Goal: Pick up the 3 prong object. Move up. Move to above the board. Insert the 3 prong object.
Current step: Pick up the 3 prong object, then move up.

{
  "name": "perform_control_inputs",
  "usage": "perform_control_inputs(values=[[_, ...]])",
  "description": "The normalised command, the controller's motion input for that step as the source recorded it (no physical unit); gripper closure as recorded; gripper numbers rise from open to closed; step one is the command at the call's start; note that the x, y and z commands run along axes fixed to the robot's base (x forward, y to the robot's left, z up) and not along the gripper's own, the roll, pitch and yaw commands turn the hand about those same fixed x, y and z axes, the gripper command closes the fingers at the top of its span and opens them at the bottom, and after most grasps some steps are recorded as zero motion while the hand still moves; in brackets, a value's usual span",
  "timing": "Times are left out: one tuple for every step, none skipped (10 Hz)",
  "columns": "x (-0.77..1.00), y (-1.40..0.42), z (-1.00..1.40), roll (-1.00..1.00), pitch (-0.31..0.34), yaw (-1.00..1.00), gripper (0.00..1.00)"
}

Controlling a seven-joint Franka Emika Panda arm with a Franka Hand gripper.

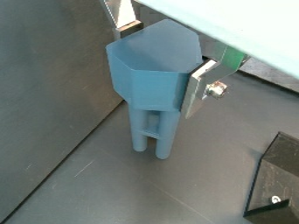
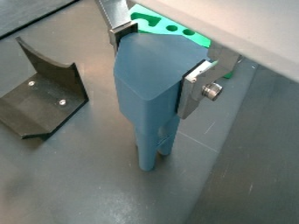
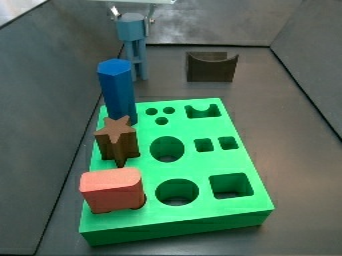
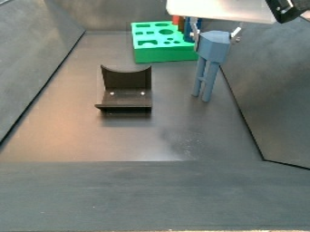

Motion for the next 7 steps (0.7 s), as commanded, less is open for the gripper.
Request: perform_control_inputs(values=[[0.0,0.0,0.0,0.0,0.0,0.0,1.0],[0.0,0.0,0.83,0.0,0.0,0.0,1.0],[-0.03,-0.06,0.76,-0.01,0.036,-0.02,1.0],[-0.04,-0.05,0.66,-0.03,0.054,-0.01,1.0],[-0.02,-0.03,0.53,-0.04,0.055,0.0,1.0],[-0.01,-0.03,0.38,-0.06,0.057,0.0,1.0],[0.0,-0.02,0.28,-0.07,0.061,0.0,1.0]])
